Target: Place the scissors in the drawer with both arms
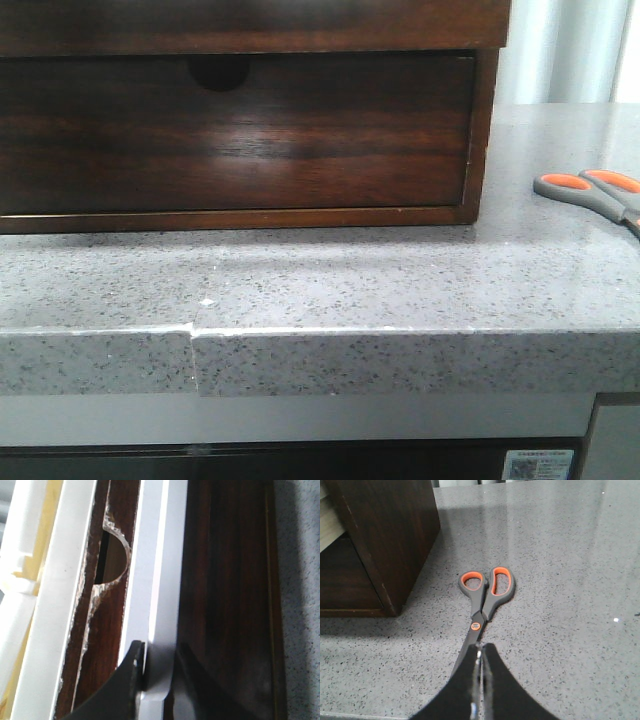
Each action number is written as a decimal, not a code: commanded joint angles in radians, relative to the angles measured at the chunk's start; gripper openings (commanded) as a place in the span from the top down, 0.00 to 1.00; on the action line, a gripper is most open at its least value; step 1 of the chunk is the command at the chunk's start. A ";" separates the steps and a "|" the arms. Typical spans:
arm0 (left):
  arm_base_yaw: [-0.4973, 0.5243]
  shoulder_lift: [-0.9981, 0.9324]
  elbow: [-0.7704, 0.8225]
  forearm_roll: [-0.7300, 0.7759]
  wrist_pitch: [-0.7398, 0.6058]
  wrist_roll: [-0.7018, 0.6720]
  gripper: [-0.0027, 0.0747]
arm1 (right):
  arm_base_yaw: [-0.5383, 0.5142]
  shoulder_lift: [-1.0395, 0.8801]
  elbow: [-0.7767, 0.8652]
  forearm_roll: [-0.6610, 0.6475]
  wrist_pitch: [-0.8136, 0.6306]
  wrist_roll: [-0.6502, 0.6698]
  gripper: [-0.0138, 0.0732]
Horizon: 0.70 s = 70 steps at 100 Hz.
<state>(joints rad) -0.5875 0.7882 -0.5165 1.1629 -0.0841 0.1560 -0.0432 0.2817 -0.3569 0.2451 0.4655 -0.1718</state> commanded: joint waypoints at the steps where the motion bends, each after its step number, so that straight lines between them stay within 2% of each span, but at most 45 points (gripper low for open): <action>1: -0.003 -0.075 -0.028 -0.059 -0.100 -0.038 0.99 | 0.002 0.016 -0.034 -0.001 -0.071 -0.009 0.92; 37: -0.003 -0.250 0.083 -0.059 -0.255 -0.038 0.99 | 0.002 0.016 -0.034 -0.001 -0.071 -0.009 0.92; 70: -0.003 -0.300 0.118 -0.059 -0.338 -0.038 0.99 | 0.002 0.016 -0.034 -0.001 -0.065 -0.009 0.92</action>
<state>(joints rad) -0.5875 0.5243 -0.3450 1.1827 -0.2277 0.1560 -0.0432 0.2817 -0.3569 0.2451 0.4671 -0.1718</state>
